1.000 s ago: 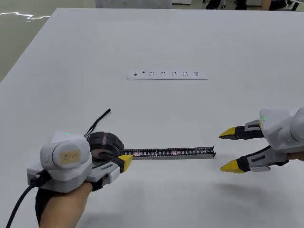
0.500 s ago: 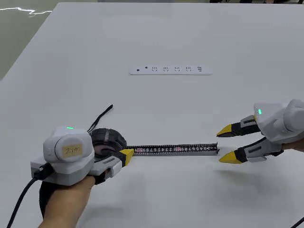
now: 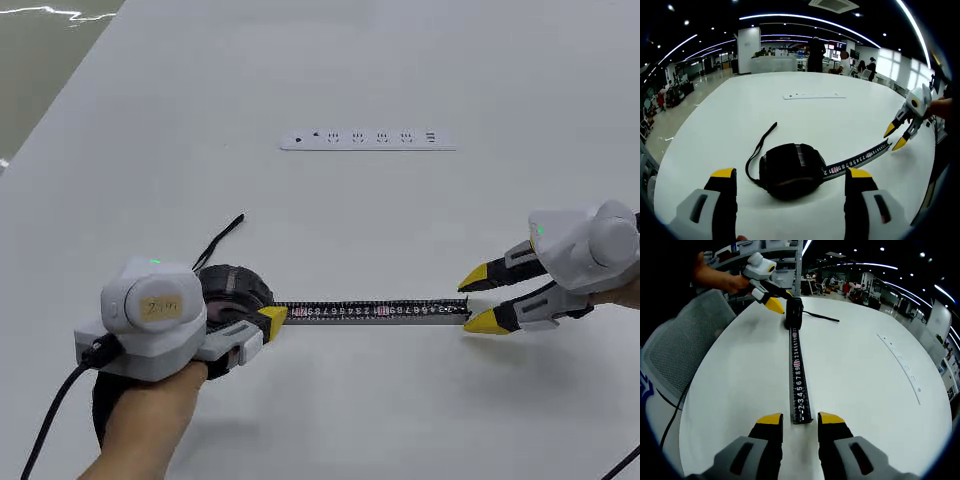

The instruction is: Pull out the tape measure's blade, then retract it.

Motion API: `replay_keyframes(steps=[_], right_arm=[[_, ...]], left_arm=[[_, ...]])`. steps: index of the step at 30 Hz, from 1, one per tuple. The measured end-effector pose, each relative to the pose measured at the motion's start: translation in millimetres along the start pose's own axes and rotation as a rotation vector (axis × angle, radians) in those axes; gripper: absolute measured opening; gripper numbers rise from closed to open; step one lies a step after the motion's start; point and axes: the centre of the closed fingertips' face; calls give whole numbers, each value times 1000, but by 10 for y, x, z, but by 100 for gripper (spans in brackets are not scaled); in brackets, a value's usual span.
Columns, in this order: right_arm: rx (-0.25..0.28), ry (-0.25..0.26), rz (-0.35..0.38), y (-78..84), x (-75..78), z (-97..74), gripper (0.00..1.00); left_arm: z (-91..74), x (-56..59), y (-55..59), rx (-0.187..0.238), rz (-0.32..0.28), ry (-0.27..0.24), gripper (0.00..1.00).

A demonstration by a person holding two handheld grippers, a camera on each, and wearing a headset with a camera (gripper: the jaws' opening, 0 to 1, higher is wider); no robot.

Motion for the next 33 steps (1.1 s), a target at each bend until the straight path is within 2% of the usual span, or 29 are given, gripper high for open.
replay_keyframes(steps=[14, 26, 29, 33], right_arm=[[1, -8, -23, 37, -1, 72, 16], [-3, -5, -57, 44, -1, 68, 14], [-7, 0, -63, 44, 4, 67, 14], [-15, -2, -75, 47, 9, 68, 14]], left_arm=[[72, 23, 27, -7, -9, -2, 85], [138, 11, 39, -10, -30, -24, 81], [154, 9, 7, 10, -55, -42, 78], [177, 21, 9, 8, -78, -46, 76]])
Point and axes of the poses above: the centre of the closed fingertips' face, and the gripper's own axes: z roughly forward along the fingers, x roughly to its right, y roughly out of its underside, and after that the axes turned 11 degrees about -z, right-handed
